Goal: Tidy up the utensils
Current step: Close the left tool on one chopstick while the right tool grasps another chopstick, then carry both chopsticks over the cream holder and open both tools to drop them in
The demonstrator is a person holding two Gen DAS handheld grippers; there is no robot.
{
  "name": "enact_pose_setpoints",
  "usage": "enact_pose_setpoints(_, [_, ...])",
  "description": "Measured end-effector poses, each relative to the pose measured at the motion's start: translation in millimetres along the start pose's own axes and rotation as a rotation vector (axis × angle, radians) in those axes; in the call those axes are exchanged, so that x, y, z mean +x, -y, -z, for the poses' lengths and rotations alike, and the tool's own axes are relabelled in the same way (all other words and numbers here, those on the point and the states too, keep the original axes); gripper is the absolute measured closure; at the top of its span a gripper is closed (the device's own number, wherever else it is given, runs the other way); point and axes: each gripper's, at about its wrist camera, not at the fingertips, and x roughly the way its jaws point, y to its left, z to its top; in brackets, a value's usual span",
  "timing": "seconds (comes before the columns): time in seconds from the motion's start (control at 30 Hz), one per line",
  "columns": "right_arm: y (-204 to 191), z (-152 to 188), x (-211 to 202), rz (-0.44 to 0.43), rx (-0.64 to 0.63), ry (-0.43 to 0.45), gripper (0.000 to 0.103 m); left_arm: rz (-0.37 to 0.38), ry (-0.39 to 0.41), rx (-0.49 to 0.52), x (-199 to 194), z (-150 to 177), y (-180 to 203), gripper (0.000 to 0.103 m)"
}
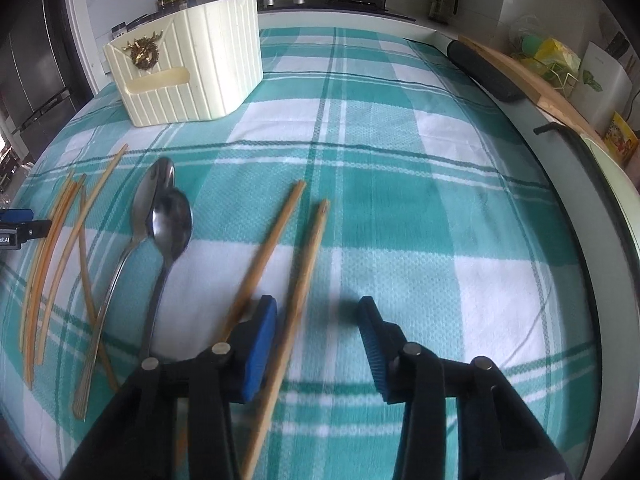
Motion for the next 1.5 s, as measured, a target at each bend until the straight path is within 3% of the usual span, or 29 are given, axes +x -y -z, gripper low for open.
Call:
enact_pose_setpoints(0.13, [0.5,-31.3,18.5,-0.011,0.021,-0.019,0.093,0.032,-0.035,-0.012,5.4,-22.8,-0.3,0.044])
enact_pose_setpoints(0.17, [1.1,-36.6,22.0,-0.026,0.033,-0.024,0.095,0.033,-0.033,-0.008,6.3,-27.9,0.5,0.053])
enact_pose_setpoints(0.23, [2.5,-46.0,26.8,-0.048,0.055,-0.033,0.096,0.03,-0.017,-0.002,7.2,-35.0,1.3,0.075])
enact_pose_setpoints(0.27, [3.2,-49.4,28.1,-0.055,0.062,-0.035,0.096,0.033,-0.009,-0.001,7.6,-37.4,1.3,0.093])
enact_pose_setpoints(0.47, [8.4,-54.6,-2.9,-0.15,0.117,0.04,0.096,0.126,0.074,-0.071,-13.8,-32.7,-13.8,0.098])
enact_pose_setpoints(0.97, [-14.2,-49.1,-199.6,-0.272,0.0,0.396,0.096,0.246,0.488,-0.091,-212.4,25.2,-39.3,0.098])
enact_pose_setpoints(1.27, [-37.1,-63.5,-237.1,-0.25,-0.035,0.553,0.096,0.281,0.607,-0.067,-259.9,22.3,-31.0,0.098])
enact_pose_setpoints(1.5, [-42.1,-111.4,-254.9,-0.237,-0.023,0.668,0.096,0.298,0.682,-0.066,-289.7,-13.0,-30.9,0.099])
